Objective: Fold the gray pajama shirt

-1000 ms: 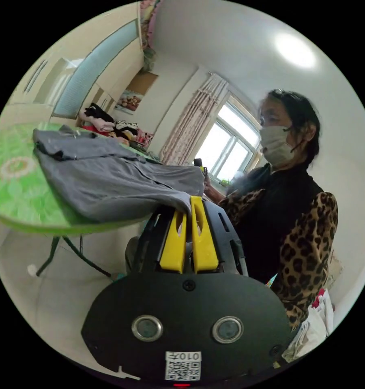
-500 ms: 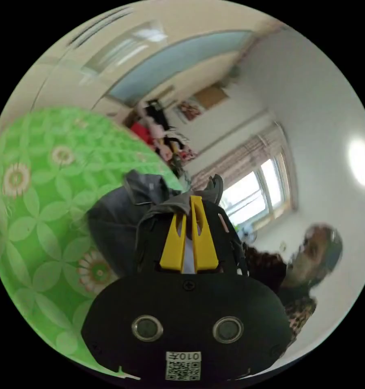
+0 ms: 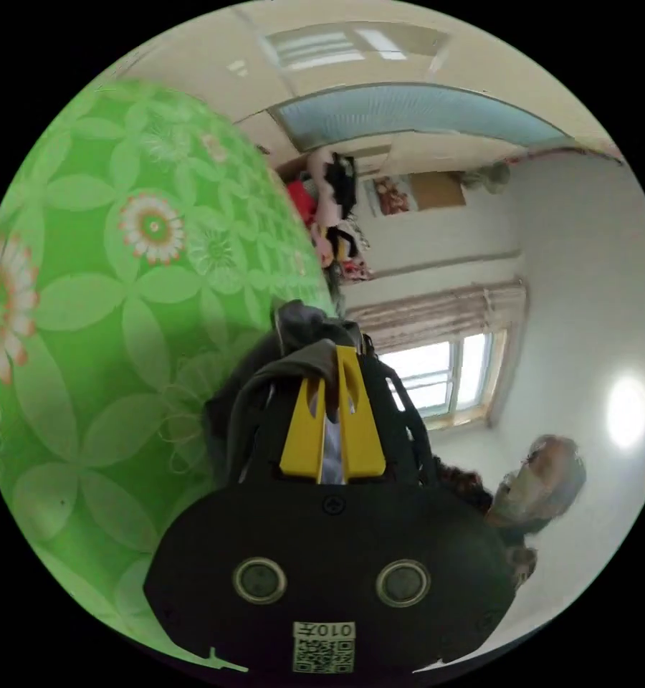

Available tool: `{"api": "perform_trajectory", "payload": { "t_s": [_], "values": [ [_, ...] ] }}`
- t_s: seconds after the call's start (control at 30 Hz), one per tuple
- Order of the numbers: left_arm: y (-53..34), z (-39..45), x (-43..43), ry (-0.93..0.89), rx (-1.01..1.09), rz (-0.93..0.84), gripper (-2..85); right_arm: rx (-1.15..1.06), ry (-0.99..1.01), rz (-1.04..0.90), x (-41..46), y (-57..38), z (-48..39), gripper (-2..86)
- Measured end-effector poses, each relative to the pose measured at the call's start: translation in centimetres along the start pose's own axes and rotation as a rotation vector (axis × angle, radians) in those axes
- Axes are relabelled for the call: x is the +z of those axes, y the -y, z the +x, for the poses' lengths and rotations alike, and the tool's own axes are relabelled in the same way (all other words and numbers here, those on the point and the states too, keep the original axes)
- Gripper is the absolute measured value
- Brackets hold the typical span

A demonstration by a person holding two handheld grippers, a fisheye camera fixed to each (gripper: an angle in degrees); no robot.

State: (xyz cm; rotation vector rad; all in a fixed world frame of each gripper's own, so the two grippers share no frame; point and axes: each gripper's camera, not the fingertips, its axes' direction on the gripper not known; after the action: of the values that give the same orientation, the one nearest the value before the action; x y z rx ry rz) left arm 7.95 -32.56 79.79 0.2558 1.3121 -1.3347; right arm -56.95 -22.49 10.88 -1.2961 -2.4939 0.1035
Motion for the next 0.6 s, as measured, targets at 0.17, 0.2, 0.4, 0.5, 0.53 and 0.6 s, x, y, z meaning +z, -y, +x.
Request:
{"api": "perform_trajectory", "payload": {
  "t_s": [0.17,0.2,0.4,0.5,0.53,0.6],
  "values": [
    [-0.1,-4.0,-0.1,-0.152,-0.255,0.021,7.5,0.111,0.2,0.045,-0.3,-0.3,3.5,12.9],
    [0.1,-3.5,-0.5,-0.229,-0.223,0.034,7.5,0.111,0.202,0.041,-0.4,-0.2,3.5,13.0],
    [1.4,0.4,-5.1,-0.285,-0.01,0.195,3.5,0.089,0.056,-0.051,0.8,0.9,1.4,13.2],
    [0.5,-0.7,-5.7,-0.201,-0.175,0.283,1.4,0.052,-0.029,-0.047,1.9,0.8,0.9,12.0],
    [0.1,-0.7,-5.8,-0.167,-0.201,0.3,1.0,0.028,-0.076,-0.005,1.8,0.4,0.5,11.6],
    [-1.3,1.0,-5.7,-0.069,-0.179,0.315,0.4,-0.027,-0.087,0.051,1.3,-0.4,-0.4,11.4]
  ]
}}
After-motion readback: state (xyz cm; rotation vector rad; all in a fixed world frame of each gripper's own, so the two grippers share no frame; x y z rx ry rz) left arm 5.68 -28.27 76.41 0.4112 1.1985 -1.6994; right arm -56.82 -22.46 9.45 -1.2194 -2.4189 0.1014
